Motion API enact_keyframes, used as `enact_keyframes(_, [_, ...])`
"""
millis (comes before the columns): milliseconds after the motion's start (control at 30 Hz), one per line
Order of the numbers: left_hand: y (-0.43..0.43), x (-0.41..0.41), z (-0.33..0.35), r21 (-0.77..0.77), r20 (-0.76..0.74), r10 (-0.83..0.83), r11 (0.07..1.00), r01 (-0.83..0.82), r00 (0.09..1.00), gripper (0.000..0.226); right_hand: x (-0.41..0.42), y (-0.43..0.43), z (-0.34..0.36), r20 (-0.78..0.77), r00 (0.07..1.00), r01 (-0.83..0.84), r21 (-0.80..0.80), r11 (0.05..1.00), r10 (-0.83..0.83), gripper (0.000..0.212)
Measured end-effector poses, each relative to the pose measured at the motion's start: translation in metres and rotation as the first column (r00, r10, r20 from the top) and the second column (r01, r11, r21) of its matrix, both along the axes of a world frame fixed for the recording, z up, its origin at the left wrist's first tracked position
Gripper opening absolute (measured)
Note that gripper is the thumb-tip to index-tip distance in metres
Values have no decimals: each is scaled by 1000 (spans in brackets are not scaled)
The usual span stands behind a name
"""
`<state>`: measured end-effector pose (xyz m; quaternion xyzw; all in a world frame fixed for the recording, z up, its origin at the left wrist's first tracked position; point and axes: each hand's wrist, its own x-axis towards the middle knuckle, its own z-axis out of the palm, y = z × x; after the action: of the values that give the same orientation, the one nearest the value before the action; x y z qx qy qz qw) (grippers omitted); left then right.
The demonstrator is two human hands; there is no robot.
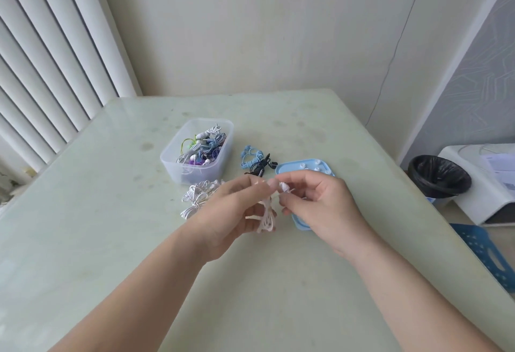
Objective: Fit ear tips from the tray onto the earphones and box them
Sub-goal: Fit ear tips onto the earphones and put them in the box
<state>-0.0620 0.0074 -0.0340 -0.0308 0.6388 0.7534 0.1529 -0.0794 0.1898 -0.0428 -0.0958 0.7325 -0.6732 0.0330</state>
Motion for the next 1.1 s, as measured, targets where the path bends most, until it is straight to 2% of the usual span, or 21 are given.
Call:
enact_keyframes(100, [9, -5, -5, 16, 5, 25, 1000, -25, 1000, 43, -5, 3, -3, -120, 993, -6, 103, 995, 18, 34])
enact_keyframes(200, [15, -10, -15, 34, -55, 22, 999, -20, 998, 25, -6, 4, -7, -246, 968, -1, 191, 982, 49, 31])
enact_keyframes(333, [14, -12, -22, -4, -141, 33, 999, -33, 989, 12, -7, 8, -7, -143, 989, 55, 128, 990, -37, 36])
enact_keyframes(467, [13, -8, -25, -25, -207, 79, 996, -86, 975, 24, -5, 6, -5, -113, 992, 70, 94, 993, -59, 37])
enact_keyframes(667, [12, 0, -28, -81, -257, 85, 991, -110, 963, 13, 1, 9, -4, 2, 1000, 31, -8, 999, -31, 19])
enact_keyframes(800, [10, 3, -28, 23, -220, 152, 988, -151, 963, 12, 5, 6, -8, -73, 997, 15, 62, 998, -10, 15])
enact_keyframes(900, [8, 3, -28, 85, -169, 200, 979, -188, 965, 17, 6, 8, -7, -93, 996, 6, 59, 998, 0, 14])
enact_keyframes(1000, [7, 3, -29, 90, -171, 227, 973, -214, 959, 13, 8, 7, -6, -87, 996, -9, 42, 999, 12, 13])
enact_keyframes(1100, [6, 1, -31, 108, -141, 252, 965, -238, 957, 23, 6, 9, -6, -21, 1000, 23, -8, 1000, -23, 14])
